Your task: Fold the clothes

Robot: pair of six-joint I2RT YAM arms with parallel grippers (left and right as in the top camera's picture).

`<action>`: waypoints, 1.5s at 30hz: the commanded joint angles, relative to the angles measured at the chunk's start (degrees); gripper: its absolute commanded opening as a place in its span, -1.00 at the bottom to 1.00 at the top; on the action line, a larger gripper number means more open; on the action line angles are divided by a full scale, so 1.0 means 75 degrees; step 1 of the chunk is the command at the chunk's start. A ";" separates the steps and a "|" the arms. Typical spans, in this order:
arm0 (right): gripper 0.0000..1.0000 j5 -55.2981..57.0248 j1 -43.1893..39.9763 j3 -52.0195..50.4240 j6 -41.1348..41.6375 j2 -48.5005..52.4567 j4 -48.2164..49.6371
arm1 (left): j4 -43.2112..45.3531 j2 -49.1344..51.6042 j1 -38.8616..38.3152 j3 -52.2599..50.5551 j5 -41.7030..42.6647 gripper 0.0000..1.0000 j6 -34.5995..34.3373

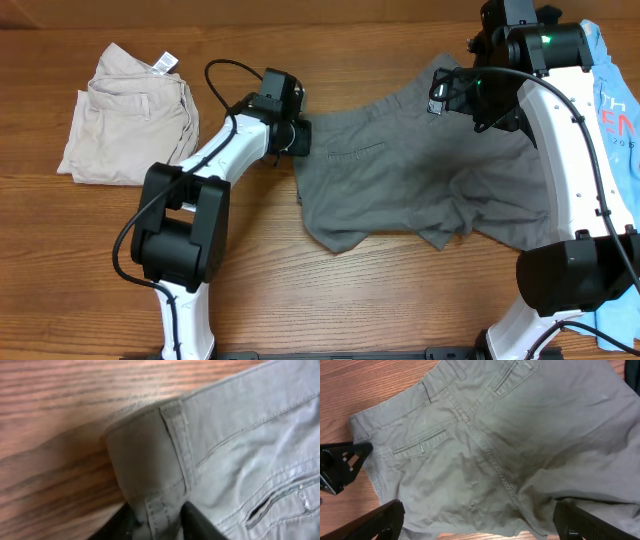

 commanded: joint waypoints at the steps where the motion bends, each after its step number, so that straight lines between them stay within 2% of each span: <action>1: 0.97 0.0038 0.0000 0.0143 -0.0029 -0.0207 0.0038 | 0.0201 0.0213 -0.0134 0.0079 -0.0210 -0.61 -0.0265; 3: 0.96 0.0038 0.0000 0.0143 -0.0029 -0.0207 0.0038 | 0.0289 0.0213 -0.0149 0.0079 -0.0533 -0.92 -0.0399; 8: 0.93 0.0035 0.0000 0.0143 -0.0026 -0.0207 0.0055 | 0.0664 0.0166 -0.0026 0.0373 -0.0682 -0.92 -0.0431; 14: 0.93 0.0032 0.0000 0.0140 -0.0026 -0.0207 0.0029 | 0.0230 0.0160 0.0565 0.2672 -0.0682 -0.92 -0.0414; 18: 0.93 0.0032 0.0000 0.0093 -0.0026 -0.0207 0.0017 | 0.0431 0.0160 0.0845 0.4138 -0.0685 -0.92 -0.0265; 19: 0.93 0.0032 0.0000 0.0093 -0.0026 -0.0204 0.0015 | 0.0536 0.0160 0.0866 0.4310 -0.0688 -0.84 -0.0187; 20: 0.93 0.0029 0.0000 0.0090 -0.0023 -0.0192 0.0017 | 0.0697 0.0160 0.0871 0.4468 -0.0685 -0.29 -0.0050; 21: 0.94 0.0029 0.0000 0.0090 -0.0023 -0.0192 0.0020 | 0.0772 0.0160 0.0868 0.4520 -0.0685 0.63 -0.0009; 22: 0.93 0.0029 0.0000 0.0090 -0.0020 -0.0192 0.0017 | 0.0790 0.0160 0.0868 0.4538 -0.0685 0.99 0.0006; 30: 0.95 -0.0041 0.0000 0.0090 -0.0023 -0.0192 -0.0055 | -0.0930 0.0154 0.0857 0.4538 -0.0679 1.00 0.0513; 38: 0.98 -0.0804 0.0294 -0.0437 -0.0029 -0.0192 -0.0236 | -0.3815 -0.0195 0.0863 0.4543 -0.0440 1.00 0.0653; 45: 0.86 -0.0857 0.1915 -0.2104 0.0230 -0.0192 0.0717 | -0.6035 -0.1507 0.0953 0.4543 -0.0420 0.99 0.0673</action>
